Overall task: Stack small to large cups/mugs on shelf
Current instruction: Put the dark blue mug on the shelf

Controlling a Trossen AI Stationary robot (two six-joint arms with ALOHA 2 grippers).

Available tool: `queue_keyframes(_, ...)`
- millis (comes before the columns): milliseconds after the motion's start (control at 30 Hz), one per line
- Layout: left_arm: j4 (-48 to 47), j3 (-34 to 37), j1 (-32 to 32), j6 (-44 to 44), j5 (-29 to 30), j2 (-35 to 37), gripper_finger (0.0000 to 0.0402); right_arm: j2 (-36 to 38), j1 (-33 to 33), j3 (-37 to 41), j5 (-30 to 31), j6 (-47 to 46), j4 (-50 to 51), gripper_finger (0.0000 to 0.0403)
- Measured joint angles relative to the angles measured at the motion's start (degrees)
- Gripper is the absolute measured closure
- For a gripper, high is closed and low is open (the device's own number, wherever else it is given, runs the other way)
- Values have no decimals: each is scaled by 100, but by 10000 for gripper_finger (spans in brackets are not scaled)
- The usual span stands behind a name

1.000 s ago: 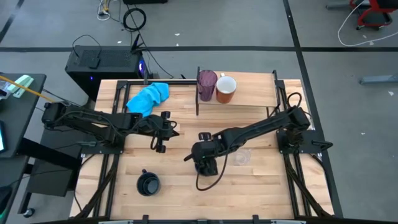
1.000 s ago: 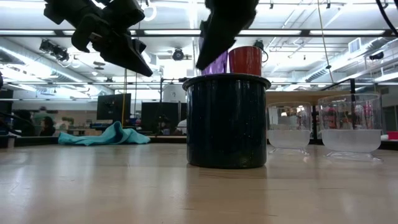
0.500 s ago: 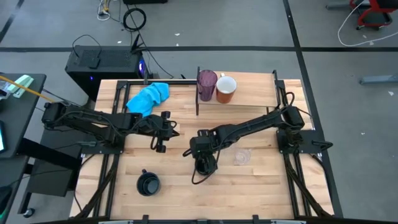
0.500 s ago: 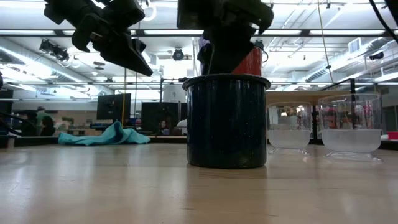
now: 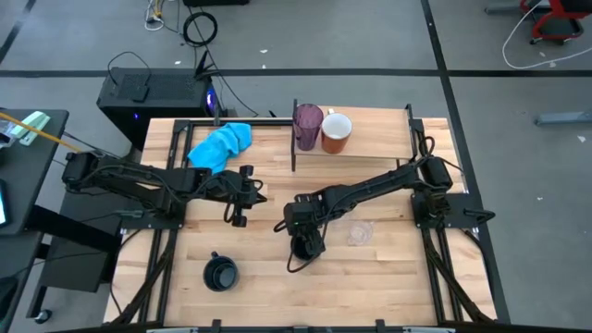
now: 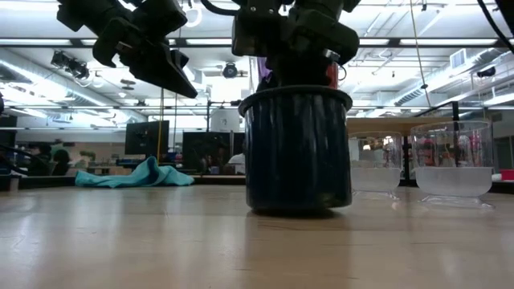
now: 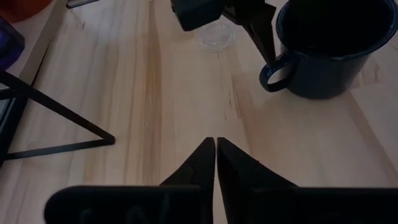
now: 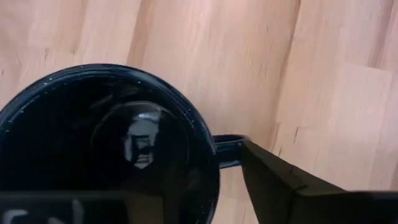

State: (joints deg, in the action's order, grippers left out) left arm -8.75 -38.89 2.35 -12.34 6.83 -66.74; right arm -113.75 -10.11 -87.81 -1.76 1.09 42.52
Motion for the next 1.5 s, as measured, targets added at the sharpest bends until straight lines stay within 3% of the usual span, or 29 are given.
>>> queue_keyframes(533,-2,0,0,-31,0,0,387,7,-101,2,-17,140,-106,382)
queue_keyframes(900,-1,0,2,-29,0,0,378,158,-77,-205,432,246,105,373)
queue_keyframes(1500,-14,0,0,-26,0,0,379,846,339,-214,472,-132,558,383)
